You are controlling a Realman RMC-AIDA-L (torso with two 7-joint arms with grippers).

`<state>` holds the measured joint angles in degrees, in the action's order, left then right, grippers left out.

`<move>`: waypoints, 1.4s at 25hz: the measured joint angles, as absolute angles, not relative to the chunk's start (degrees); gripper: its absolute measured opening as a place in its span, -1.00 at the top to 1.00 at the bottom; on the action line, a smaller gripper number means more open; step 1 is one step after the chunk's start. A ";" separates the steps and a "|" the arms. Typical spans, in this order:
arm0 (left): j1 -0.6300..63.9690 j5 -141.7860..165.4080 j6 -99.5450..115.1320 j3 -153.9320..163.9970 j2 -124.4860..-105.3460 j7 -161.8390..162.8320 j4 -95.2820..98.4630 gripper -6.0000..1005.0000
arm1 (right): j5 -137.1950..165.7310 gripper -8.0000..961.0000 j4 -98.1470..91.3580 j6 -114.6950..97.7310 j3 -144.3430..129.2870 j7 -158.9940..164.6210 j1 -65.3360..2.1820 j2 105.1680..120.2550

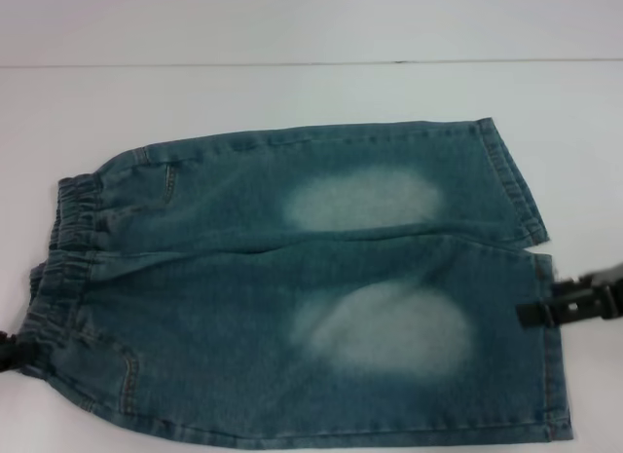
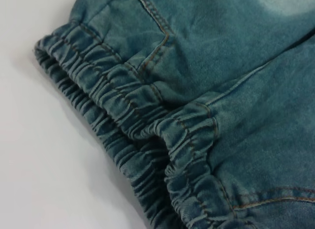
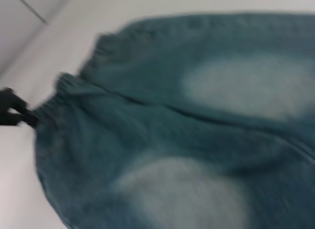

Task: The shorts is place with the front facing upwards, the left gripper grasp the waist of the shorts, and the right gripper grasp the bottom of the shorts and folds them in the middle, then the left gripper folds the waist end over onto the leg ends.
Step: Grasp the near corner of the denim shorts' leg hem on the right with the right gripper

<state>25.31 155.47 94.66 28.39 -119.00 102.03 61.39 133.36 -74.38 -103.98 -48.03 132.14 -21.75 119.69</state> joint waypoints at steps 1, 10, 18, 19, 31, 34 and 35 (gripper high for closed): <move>25.27 155.47 94.66 28.47 -119.00 102.02 61.39 0.82 | 134.69 -0.91 -74.60 -104.63 -48.26 133.07 -21.79 119.75; 25.13 155.59 94.68 28.68 -118.93 101.97 61.38 0.82 | 141.06 -0.91 -75.86 -111.38 -48.89 137.64 -21.77 119.61; 25.02 155.53 94.82 28.65 -119.12 101.87 61.30 0.82 | 147.33 -0.91 -74.86 -111.55 -49.76 138.36 -21.75 119.97; 25.01 155.53 94.73 28.65 -119.14 101.83 61.23 0.82 | 147.26 -0.91 -74.59 -111.49 -49.78 138.31 -21.66 119.97; 24.98 155.47 94.39 28.61 -119.36 101.33 60.91 0.82 | 145.03 -0.91 -67.48 -109.15 -50.93 136.35 -22.77 119.90; 24.96 155.47 94.39 28.51 -119.36 101.33 60.84 0.82 | 145.14 -0.91 -67.70 -109.27 -51.08 136.54 -22.86 119.82; 24.96 155.47 94.38 28.53 -119.37 101.33 60.81 0.82 | 145.15 -0.91 -67.91 -109.45 -51.06 136.61 -22.86 119.77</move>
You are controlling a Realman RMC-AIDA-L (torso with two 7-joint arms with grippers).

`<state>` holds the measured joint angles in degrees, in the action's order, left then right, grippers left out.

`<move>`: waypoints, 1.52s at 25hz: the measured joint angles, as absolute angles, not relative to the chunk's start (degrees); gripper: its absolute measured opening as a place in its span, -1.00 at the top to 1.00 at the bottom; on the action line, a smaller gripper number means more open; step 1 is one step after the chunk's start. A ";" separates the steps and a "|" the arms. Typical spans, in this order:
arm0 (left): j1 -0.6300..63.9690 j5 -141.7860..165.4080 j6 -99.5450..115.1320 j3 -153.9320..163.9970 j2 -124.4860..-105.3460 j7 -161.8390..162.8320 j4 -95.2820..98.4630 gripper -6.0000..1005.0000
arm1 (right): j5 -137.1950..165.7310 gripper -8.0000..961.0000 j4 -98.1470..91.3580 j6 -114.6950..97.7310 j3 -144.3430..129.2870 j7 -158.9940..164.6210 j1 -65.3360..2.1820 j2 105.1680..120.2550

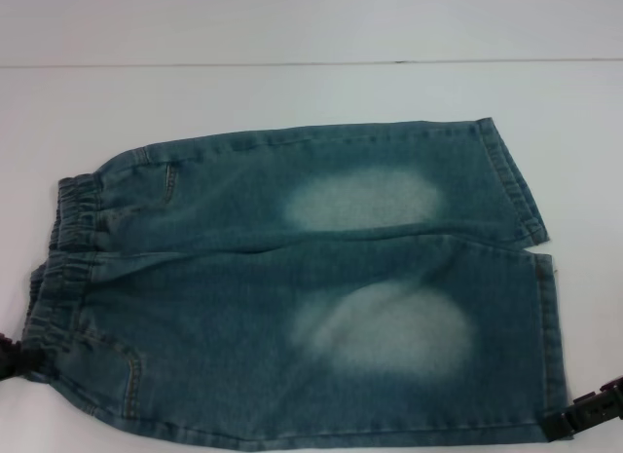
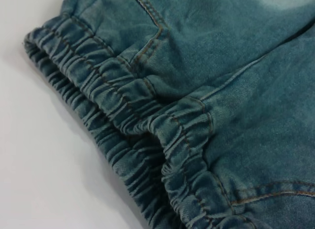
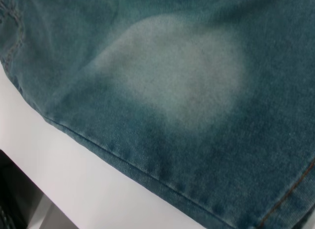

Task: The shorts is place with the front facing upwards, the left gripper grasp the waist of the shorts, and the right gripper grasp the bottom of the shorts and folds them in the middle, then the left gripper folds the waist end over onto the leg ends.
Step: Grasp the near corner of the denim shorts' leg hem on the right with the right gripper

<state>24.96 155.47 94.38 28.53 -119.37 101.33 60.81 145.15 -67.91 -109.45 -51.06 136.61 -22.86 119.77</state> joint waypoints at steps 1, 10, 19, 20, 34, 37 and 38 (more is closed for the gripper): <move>24.96 155.48 94.35 28.56 -119.39 101.33 60.77 0.82 | 145.16 -0.91 -68.10 -109.56 -50.97 136.66 -22.86 119.69; 24.96 155.48 94.17 28.66 -119.45 101.34 60.73 0.82 | 146.12 -0.91 -67.82 -109.52 -52.14 137.10 -22.71 120.04; 24.88 155.73 94.11 28.65 -119.53 101.33 60.64 0.82 | 146.24 -0.91 -67.25 -108.71 -52.40 137.36 -22.77 119.97; 24.88 155.73 94.10 28.65 -119.54 101.32 60.64 0.82 | 146.21 -0.91 -67.00 -108.64 -52.41 137.33 -22.81 119.97; 25.12 155.89 93.86 28.72 -119.53 101.16 60.11 0.82 | 145.32 -0.90 -64.15 -107.20 -52.65 135.99 -23.54 119.93; 25.13 155.91 93.86 28.76 -119.53 101.16 60.11 0.82 | 145.34 -0.90 -64.14 -106.67 -52.62 135.98 -23.64 119.79; 25.13 155.92 93.86 28.85 -119.53 101.16 60.11 0.82 | 145.35 -0.90 -64.15 -106.54 -52.60 135.98 -23.68 119.75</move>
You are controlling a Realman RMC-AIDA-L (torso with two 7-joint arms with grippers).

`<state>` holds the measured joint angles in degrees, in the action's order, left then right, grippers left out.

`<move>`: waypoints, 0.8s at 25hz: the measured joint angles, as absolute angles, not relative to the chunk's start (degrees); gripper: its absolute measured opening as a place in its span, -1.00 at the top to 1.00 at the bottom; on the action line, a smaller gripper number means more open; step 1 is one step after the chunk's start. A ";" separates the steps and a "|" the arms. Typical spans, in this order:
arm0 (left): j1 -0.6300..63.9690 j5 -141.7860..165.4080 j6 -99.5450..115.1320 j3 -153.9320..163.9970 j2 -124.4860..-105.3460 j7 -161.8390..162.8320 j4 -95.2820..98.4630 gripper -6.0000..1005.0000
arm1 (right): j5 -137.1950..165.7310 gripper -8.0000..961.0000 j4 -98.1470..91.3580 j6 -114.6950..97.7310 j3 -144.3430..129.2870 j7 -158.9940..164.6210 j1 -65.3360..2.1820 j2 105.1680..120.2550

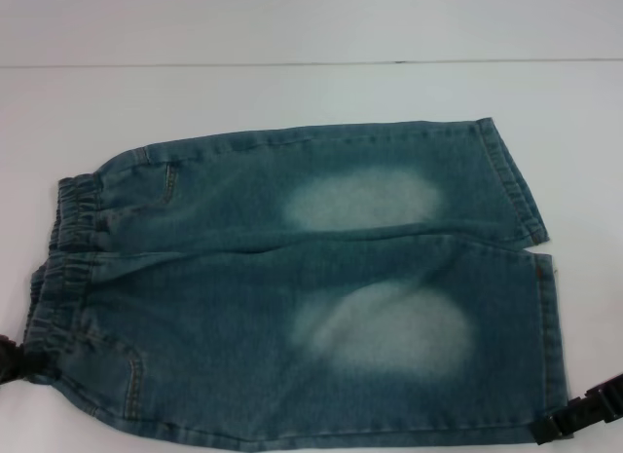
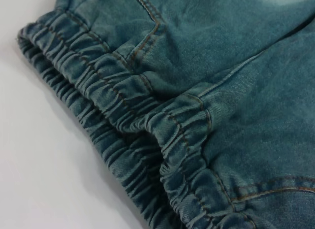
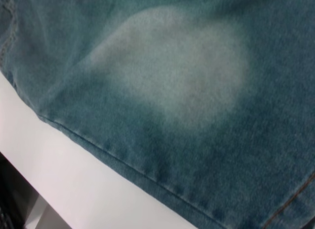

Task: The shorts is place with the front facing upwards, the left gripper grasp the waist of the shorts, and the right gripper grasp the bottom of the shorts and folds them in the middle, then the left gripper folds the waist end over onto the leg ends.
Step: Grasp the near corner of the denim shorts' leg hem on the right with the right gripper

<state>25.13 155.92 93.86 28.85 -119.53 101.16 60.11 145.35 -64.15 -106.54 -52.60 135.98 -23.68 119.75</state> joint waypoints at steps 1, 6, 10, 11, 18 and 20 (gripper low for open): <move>25.14 155.92 93.85 29.03 -119.53 101.16 60.12 0.82 | 145.35 -0.90 -64.14 -106.42 -52.58 135.97 -23.76 119.73; 25.01 155.90 93.84 29.35 -119.53 101.16 60.12 0.81 | 145.38 -0.72 -63.40 -106.24 -52.45 135.31 -24.33 119.79; 24.96 155.91 93.60 29.36 -119.53 101.16 60.10 0.81 | 145.35 -0.44 -61.66 -106.04 -52.16 134.34 -24.92 119.75; 24.96 155.92 93.55 29.36 -119.54 101.16 60.08 0.81 | 145.34 -0.34 -61.40 -105.91 -52.12 134.13 -25.00 119.72; 24.98 155.99 93.46 29.39 -119.53 101.16 59.99 0.81 | 145.72 0.06 -60.02 -104.61 -52.13 134.37 -25.53 119.59; 25.04 156.02 93.42 29.43 -119.53 101.16 59.95 0.81 | 145.81 0.06 -59.97 -104.49 -52.11 134.51 -25.59 119.55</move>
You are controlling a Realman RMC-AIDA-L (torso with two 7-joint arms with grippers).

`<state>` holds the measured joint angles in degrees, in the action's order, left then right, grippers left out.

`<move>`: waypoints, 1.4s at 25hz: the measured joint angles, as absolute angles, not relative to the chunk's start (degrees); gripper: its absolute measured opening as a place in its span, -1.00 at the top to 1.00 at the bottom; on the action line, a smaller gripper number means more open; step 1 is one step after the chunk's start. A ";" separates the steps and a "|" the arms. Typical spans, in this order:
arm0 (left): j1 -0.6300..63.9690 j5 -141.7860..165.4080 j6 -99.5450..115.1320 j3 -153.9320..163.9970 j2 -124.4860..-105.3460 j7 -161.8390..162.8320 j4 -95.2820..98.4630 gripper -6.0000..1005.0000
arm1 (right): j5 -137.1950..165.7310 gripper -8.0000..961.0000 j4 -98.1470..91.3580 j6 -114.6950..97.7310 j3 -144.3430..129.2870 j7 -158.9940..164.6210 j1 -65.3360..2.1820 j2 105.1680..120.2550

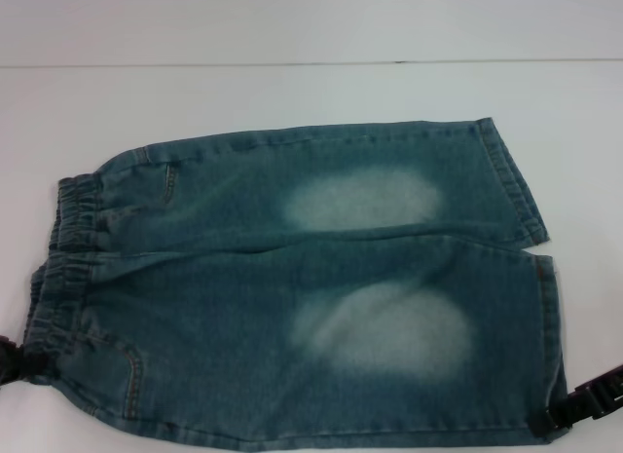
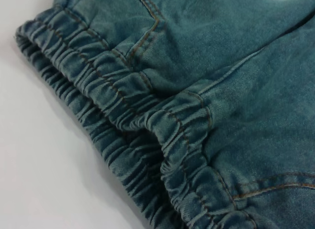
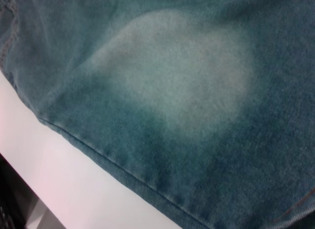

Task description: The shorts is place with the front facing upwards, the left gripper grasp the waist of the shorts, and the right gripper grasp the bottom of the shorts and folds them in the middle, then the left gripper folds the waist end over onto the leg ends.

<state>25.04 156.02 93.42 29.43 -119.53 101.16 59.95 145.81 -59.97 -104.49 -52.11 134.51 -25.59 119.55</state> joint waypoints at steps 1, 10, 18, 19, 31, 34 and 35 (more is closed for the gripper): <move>25.07 156.03 93.40 29.44 -119.53 101.16 59.94 0.81 | 145.86 0.06 -59.96 -104.43 -52.10 134.64 -25.61 119.53; 25.26 156.07 93.32 29.53 -119.53 101.16 59.87 0.81 | 146.08 0.23 -59.88 -104.06 -52.41 134.91 -25.85 119.44; 25.40 156.04 93.27 29.52 -119.39 101.16 59.30 0.81 | 147.33 0.83 -60.16 -103.80 -52.50 135.24 -25.85 119.63; 25.43 156.02 93.27 29.52 -119.31 101.17 59.05 0.81 | 147.42 0.90 -60.21 -103.79 -52.48 135.23 -25.84 119.65; 27.78 154.14 97.55 28.77 -116.63 106.11 57.00 0.81 | 146.66 0.90 -62.41 -108.43 -42.88 127.32 -26.49 119.06; 29.21 153.63 99.85 28.70 -116.10 108.35 56.42 0.81 | 144.86 0.90 -62.30 -108.49 -42.17 125.44 -26.82 119.11; 29.52 153.46 100.32 28.60 -116.05 108.81 56.46 0.81 | 144.13 0.90 -62.24 -108.54 -42.17 124.95 -26.90 119.14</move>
